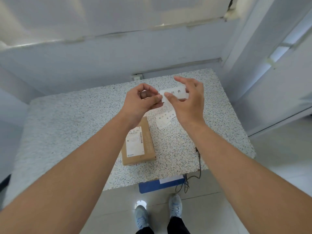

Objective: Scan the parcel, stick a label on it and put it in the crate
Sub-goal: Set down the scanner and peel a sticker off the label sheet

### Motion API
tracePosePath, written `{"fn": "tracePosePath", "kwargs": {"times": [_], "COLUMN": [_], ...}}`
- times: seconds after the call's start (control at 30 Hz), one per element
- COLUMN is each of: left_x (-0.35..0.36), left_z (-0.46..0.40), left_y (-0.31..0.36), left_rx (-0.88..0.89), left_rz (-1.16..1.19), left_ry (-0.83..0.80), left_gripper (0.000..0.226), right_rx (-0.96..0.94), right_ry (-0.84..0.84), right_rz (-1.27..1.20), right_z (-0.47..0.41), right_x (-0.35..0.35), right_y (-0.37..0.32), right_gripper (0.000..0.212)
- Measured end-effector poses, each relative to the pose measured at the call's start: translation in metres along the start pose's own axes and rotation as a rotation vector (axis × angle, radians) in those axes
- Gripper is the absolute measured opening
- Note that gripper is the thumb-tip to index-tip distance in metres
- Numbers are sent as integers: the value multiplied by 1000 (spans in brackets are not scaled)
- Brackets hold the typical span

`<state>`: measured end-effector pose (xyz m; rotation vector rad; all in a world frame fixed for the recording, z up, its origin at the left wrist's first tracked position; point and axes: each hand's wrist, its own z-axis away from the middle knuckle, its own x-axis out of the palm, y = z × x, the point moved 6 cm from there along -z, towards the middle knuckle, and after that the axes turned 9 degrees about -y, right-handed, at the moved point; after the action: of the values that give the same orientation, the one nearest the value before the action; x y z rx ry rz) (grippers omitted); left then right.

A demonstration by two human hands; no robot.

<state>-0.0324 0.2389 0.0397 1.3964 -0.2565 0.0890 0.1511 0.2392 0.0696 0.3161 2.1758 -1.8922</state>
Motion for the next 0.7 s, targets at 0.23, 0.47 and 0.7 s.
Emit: {"fn": "tracePosePath", "kwargs": {"times": [0.23, 0.47, 0.7], "left_x": [-10, -20, -22], "left_z": [24, 34, 41], "left_y": [43, 76, 93], "left_rx": [60, 95, 104], "left_rz": [42, 16, -9], "left_ry": [5, 7, 2], "left_gripper": [17, 16, 19], "right_rx": [-75, -137, -136], "right_ry": [-31, -70, -137], "right_rz": [-30, -45, -19], "right_z": [0, -3, -4], "right_x": [8, 17, 19], "right_y": [-48, -80, -93], "right_gripper": [19, 14, 15]}}
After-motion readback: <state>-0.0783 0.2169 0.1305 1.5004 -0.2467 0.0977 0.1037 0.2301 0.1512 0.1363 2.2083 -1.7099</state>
